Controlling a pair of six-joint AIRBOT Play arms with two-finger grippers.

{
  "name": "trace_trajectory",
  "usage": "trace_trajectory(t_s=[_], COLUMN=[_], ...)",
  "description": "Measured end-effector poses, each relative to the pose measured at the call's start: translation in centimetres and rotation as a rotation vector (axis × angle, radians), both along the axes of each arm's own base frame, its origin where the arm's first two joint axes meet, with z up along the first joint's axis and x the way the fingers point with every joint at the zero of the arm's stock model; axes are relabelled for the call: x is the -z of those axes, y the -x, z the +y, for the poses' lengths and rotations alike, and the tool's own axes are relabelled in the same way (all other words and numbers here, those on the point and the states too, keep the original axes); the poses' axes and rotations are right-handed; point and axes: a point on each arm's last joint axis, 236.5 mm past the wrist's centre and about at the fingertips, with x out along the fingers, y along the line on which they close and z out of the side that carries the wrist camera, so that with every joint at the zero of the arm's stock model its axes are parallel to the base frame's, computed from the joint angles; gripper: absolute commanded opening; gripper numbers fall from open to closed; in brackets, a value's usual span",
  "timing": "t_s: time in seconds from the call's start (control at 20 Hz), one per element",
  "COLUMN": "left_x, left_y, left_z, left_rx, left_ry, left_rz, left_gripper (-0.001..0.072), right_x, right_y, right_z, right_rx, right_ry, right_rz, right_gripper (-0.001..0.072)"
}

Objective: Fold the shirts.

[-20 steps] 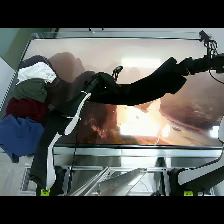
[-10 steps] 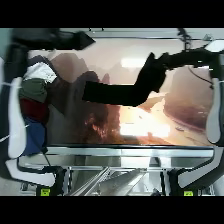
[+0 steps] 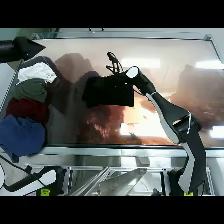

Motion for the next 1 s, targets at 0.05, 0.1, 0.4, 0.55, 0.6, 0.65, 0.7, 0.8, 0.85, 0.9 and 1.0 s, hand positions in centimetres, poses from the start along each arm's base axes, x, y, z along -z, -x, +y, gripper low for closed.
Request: trace_trajectory(t_s=[0.05,0.1,0.4,0.55,0.6,0.65,0.7,0.8,0.85,0.9,1.0], left_x=[0.7,1.3,4.1,4.4,4.4,4.5,4.5,4.6,4.6,4.6,4.6], left_y=[0.3,0.5,1.2,1.3,1.3,1.3,1.3,1.3,1.3,1.3,1.4], left_z=[0.3,0.6,0.5,0.2,0.1,0.0,0.0,-0.1,-0.1,-0.1,-0.1], left_rx=[-0.005,-0.008,0.017,0.03,0.033,0.034,0.036,0.038,0.039,0.039,0.042], left_ry=[-0.002,-0.005,-0.017,-0.022,-0.023,-0.024,-0.024,-0.025,-0.026,-0.026,-0.029], left_rz=[0.012,0.023,0.066,0.068,0.067,0.066,0.067,0.067,0.067,0.067,0.067], left_gripper=[0.0013,0.0013,0.0013,0.0013,0.0013,0.0013,0.0013,0.0013,0.0013,0.0014,0.0013], right_x=[0.0,-0.3,0.1,3.0,4.5,6.0,7.4,9.9,11.0,11.6,12.2], right_y=[-0.1,-0.4,-2.0,-2.2,-2.2,-2.1,-2.0,-2.1,-2.0,-1.9,-1.7], right_z=[-1.1,-2.9,-18.2,-22.8,-23.7,-24.2,-24.3,-24.1,-23.7,-23.0,-21.0], right_rx=[-0.013,-0.018,0.093,0.181,0.198,0.206,0.213,0.222,0.222,0.217,0.19], right_ry=[0.023,0.051,0.273,0.325,0.339,0.349,0.353,0.352,0.341,0.318,0.255], right_rz=[-0.002,-0.007,0.146,0.259,0.293,0.33,0.359,0.404,0.426,0.444,0.464], right_gripper=[0.0383,0.0382,0.0646,0.0646,0.0646,0.0646,0.0646,0.0646,0.0644,0.0643,0.0642])
